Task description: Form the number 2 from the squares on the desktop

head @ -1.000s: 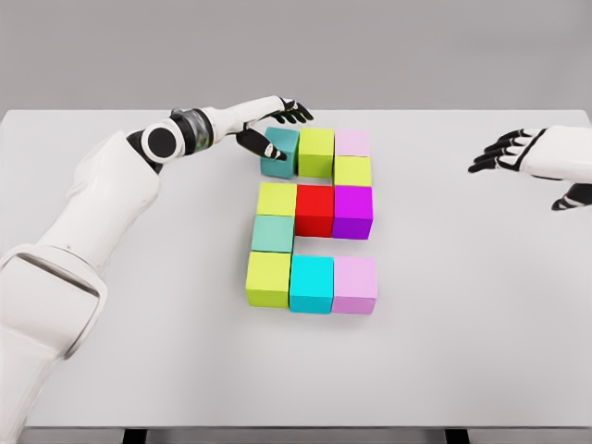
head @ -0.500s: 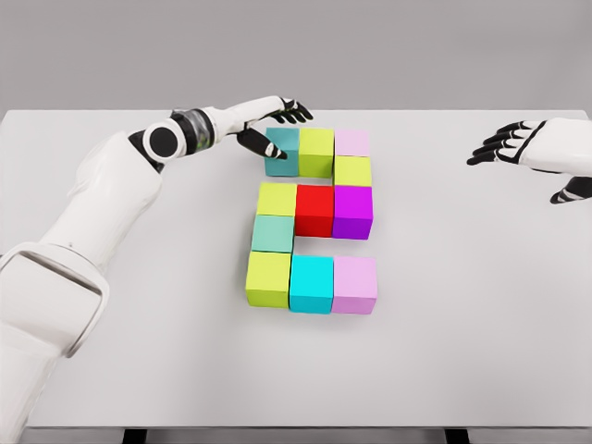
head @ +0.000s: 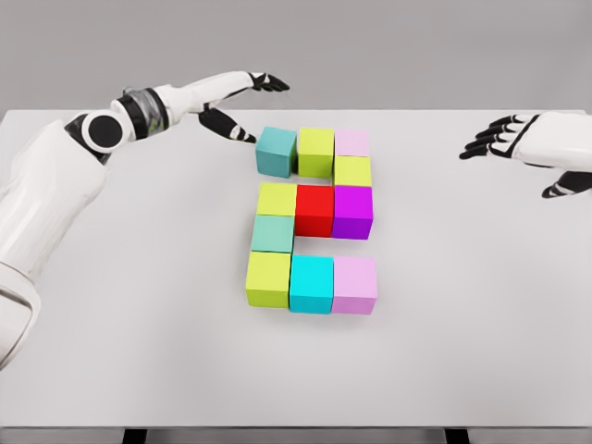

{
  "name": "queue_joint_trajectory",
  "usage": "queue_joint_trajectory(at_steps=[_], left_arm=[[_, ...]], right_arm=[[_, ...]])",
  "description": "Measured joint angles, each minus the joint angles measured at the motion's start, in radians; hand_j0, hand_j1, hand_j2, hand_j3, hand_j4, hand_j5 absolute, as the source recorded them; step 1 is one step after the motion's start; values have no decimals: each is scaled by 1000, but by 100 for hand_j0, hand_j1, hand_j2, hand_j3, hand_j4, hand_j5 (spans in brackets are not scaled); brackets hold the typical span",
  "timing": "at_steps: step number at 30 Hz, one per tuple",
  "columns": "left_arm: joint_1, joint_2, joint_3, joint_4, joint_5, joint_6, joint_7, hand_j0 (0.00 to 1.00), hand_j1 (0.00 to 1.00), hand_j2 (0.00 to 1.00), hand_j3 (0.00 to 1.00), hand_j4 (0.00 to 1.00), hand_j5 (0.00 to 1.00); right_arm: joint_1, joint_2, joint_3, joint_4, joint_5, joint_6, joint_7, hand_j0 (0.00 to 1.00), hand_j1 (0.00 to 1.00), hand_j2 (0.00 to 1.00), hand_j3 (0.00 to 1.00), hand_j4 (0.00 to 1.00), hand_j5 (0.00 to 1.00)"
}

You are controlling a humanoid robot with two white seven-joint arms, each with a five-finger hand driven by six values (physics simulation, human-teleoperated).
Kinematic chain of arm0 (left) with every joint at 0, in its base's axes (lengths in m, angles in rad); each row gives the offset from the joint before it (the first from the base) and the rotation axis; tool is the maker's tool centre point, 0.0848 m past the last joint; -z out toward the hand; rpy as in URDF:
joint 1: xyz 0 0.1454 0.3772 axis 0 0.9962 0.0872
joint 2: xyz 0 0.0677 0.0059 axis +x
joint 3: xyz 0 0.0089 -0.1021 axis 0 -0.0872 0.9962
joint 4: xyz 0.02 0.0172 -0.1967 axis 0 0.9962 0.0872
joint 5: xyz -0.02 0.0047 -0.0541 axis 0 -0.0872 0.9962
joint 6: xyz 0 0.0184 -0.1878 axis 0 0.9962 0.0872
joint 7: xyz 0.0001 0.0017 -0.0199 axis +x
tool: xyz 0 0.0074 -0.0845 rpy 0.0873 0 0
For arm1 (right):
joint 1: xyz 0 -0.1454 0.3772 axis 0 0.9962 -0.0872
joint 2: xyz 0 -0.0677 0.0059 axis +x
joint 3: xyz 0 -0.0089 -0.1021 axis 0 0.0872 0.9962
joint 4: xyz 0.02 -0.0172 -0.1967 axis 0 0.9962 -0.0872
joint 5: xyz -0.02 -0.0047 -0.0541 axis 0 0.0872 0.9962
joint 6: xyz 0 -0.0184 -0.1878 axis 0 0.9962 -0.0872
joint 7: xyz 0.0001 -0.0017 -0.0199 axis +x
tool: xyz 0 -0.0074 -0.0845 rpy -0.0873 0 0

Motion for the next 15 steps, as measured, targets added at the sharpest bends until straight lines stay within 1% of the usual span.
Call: queue_joint_trajectory(at_steps=[4,6,7,8,10,12,15], left_arm=[[0,21,-18,-19,29,-1,1,96,96,96,96,96,96],[-3,19,-22,3,34,6,1,96,96,96,96,96,96],[-8,17,-23,29,35,8,1,93,93,93,93,93,93],[-18,16,-24,67,35,13,0,88,88,88,88,88,88],[-37,14,-27,131,19,50,-11,56,56,56,56,56,56],[-38,16,-31,164,-21,84,-48,37,37,37,37,37,37],[-35,21,-34,184,-88,109,-94,37,37,37,37,37,37]], right_arm=[[-2,3,-1,0,-1,0,0,100,100,100,100,100,100],[0,3,0,0,-1,0,0,100,100,100,100,100,100],[0,4,0,0,-1,0,0,100,100,100,100,100,100],[0,4,0,-1,-1,0,0,100,100,100,100,100,100],[0,5,0,-1,0,0,0,100,100,100,100,100,100],[0,5,0,-2,0,0,0,100,100,100,100,100,100],[0,5,1,-2,0,0,0,100,100,100,100,100,100]])
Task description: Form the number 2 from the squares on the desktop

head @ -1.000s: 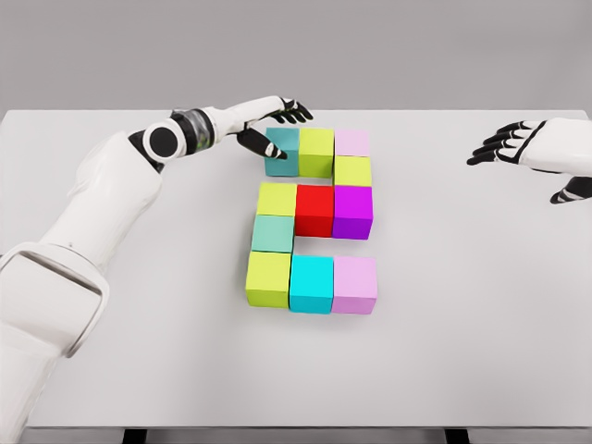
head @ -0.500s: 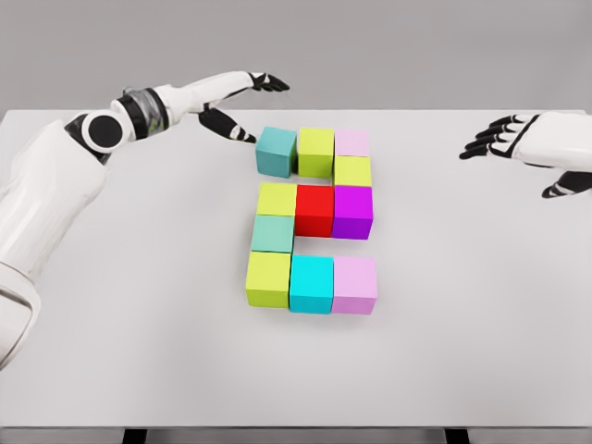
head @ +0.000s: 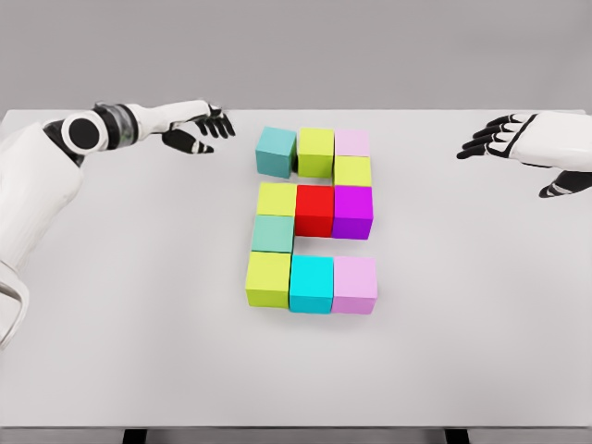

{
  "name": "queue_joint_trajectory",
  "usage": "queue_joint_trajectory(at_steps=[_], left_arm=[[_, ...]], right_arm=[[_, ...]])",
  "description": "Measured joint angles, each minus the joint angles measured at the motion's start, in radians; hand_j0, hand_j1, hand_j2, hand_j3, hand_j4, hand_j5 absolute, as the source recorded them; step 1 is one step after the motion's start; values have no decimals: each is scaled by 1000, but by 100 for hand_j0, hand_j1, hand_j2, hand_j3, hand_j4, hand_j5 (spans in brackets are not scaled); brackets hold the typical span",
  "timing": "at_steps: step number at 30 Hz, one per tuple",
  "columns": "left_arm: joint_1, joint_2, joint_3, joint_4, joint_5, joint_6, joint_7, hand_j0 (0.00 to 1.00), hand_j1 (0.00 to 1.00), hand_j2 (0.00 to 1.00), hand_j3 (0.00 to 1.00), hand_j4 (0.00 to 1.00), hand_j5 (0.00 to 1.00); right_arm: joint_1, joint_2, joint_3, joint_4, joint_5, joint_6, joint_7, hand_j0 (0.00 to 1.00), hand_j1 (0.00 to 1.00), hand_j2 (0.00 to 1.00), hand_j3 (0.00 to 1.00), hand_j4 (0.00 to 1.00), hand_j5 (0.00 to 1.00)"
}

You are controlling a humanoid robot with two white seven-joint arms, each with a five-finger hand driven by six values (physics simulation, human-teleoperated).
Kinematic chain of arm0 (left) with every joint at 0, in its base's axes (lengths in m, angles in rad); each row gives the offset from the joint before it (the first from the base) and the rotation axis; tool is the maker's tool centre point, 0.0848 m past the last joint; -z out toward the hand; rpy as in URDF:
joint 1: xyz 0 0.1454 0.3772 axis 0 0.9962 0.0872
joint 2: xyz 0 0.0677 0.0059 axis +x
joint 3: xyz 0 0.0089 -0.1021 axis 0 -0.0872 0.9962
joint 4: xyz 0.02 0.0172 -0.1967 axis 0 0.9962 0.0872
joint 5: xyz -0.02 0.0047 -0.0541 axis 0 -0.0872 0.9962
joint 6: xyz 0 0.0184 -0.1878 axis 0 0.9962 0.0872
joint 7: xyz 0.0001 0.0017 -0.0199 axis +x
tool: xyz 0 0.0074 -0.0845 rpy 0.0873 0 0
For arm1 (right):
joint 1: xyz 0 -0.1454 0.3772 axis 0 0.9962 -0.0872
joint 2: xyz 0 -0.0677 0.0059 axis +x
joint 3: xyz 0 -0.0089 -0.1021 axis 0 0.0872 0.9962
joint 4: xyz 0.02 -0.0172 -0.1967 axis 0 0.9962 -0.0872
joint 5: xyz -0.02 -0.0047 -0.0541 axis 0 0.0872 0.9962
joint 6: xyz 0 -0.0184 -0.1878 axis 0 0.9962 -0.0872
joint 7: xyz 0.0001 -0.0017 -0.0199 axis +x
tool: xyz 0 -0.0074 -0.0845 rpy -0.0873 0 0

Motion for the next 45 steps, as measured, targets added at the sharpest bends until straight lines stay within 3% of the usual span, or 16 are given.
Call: queue_joint_trajectory(at_steps=[5,17,26,45], left_arm=[[2,-2,-2,-6,-48,4,-30,37,37,37,37,37,37],[5,-20,-27,-47,-64,-22,-33,37,37,37,37,37,37],[-17,-56,-50,-52,-210,64,-32,38,38,38,38,38,38],[-18,-95,-50,-70,-221,54,-23,38,38,38,38,38,38]], right_arm=[[0,0,0,0,0,0,0,100,100,100,100,100,100],[-2,0,-1,0,1,0,0,100,100,100,100,100,100],[-3,0,-1,-1,1,0,0,100,100,100,100,100,100],[11,45,3,-2,23,0,0,100,100,100,100,100,100]])
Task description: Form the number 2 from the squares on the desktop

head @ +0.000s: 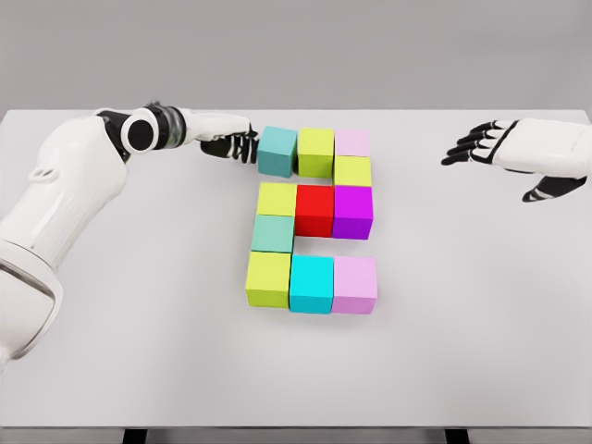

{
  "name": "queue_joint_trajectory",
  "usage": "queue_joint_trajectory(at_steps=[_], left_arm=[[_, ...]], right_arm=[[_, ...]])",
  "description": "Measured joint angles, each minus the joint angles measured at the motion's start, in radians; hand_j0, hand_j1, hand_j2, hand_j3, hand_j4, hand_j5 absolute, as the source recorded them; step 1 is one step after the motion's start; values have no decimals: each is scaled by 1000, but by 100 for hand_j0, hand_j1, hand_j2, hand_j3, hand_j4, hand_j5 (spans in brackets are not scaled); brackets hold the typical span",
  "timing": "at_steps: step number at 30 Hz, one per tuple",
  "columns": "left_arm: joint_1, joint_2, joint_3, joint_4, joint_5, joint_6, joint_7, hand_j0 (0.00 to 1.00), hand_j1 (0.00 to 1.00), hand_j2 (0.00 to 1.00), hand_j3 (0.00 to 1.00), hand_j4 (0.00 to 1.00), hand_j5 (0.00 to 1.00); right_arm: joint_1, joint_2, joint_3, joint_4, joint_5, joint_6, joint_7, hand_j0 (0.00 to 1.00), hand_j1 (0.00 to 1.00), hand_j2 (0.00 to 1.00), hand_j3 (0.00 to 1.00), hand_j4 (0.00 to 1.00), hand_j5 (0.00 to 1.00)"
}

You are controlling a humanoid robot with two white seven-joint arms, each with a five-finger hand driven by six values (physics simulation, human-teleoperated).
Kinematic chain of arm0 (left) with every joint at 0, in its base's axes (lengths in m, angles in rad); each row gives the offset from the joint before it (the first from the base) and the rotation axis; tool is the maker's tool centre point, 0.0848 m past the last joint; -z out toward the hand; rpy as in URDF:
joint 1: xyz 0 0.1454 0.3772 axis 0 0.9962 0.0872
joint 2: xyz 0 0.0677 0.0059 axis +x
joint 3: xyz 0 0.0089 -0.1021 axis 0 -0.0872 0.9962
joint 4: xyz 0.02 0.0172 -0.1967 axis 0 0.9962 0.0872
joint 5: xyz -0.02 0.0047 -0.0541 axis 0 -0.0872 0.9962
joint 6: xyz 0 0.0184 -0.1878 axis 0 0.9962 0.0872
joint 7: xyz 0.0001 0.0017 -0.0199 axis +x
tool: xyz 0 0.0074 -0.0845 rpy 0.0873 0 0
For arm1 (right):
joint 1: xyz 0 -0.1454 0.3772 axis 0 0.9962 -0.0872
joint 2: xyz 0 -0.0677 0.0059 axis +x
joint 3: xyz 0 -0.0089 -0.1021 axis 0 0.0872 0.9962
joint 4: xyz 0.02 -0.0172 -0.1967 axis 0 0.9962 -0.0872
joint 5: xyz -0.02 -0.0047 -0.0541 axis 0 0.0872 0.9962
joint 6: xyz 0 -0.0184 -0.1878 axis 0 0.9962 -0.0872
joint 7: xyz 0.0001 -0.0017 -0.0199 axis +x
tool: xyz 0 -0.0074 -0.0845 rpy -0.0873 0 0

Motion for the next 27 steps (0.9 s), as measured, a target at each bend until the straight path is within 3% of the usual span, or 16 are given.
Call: queue_joint_trajectory(at_steps=[25,26,27], left_arm=[[0,12,7,-25,14,-38,-27,38,38,38,38,38,38],[0,13,8,-25,15,-38,-27,40,40,40,40,40,40],[-2,14,9,-24,16,-37,-27,57,57,57,57,57,57]], right_arm=[[20,-27,-3,-42,-5,0,0,100,100,100,100,100,100],[21,-31,-3,-42,-5,0,0,100,100,100,100,100,100],[21,-33,-3,-42,-5,0,0,100,100,100,100,100,100]])
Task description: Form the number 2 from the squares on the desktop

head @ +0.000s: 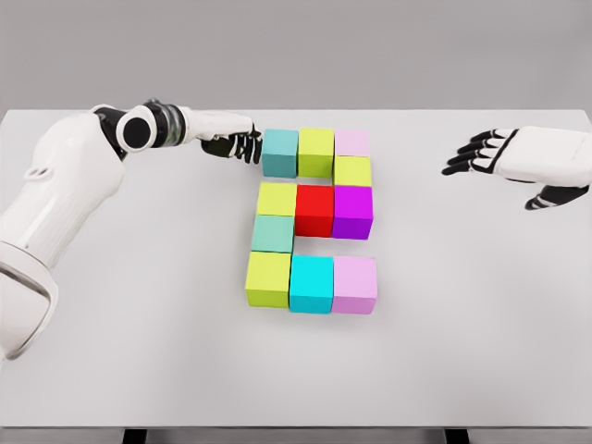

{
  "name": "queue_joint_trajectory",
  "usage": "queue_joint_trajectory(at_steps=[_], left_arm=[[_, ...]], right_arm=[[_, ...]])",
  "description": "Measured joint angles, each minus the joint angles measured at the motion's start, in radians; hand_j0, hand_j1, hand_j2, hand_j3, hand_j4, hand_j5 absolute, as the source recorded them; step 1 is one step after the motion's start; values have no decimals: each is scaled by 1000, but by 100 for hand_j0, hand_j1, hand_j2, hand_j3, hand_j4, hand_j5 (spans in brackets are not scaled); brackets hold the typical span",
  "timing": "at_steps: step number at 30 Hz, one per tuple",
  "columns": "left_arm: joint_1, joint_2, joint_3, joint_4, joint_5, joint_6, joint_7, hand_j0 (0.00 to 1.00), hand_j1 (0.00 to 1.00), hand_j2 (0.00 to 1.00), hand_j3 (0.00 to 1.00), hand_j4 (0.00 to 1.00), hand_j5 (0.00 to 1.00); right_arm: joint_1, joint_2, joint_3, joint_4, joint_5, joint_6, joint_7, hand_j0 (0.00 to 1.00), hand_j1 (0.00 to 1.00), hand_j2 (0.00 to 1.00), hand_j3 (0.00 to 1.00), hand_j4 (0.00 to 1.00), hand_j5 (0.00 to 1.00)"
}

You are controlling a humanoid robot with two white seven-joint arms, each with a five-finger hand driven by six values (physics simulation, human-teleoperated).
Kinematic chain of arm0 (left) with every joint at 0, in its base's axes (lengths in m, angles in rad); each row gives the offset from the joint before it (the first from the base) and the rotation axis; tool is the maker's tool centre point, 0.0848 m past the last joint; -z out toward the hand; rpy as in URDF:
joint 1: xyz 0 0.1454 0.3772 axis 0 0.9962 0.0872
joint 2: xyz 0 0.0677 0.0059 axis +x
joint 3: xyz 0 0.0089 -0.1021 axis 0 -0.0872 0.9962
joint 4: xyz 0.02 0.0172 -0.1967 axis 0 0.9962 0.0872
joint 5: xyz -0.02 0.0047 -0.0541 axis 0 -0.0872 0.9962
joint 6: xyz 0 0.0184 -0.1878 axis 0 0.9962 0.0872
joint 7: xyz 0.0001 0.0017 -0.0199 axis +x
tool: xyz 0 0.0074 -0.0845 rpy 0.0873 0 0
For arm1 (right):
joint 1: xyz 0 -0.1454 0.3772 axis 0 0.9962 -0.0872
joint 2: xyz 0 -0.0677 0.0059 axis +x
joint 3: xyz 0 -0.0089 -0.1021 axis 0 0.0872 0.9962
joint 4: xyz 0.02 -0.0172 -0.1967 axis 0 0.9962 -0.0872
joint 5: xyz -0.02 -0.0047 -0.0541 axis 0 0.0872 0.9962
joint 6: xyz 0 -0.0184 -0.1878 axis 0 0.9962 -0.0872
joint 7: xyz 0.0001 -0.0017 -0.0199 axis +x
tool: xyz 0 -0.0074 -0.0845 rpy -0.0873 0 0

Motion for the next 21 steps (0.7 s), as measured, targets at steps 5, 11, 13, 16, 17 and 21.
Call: queue_joint_trajectory(at_steps=[5,11,13,16,17,21], left_arm=[[2,38,13,10,3,8,4,100,100,100,100,100,100],[32,164,10,-95,113,-111,1,100,100,100,100,100,100],[63,237,6,-153,167,-179,1,100,100,100,100,100,100],[133,348,1,-260,224,-224,1,100,100,100,100,100,100],[165,392,1,-304,248,-230,2,100,100,100,100,100,100],[229,563,-1,-446,319,-245,5,100,100,100,100,100,100]], right_arm=[[-6,-5,0,-3,-2,0,0,100,100,100,100,100,100],[-18,-7,-11,-5,-11,0,0,100,100,100,100,100,100],[-21,-12,-14,-7,-19,0,0,100,100,100,100,100,100],[-22,-16,-22,-9,-25,0,0,100,100,100,100,100,100],[-20,-16,-23,-11,-25,0,0,100,100,100,100,100,100],[-20,-17,-27,-19,-28,0,0,100,100,100,100,100,100]])
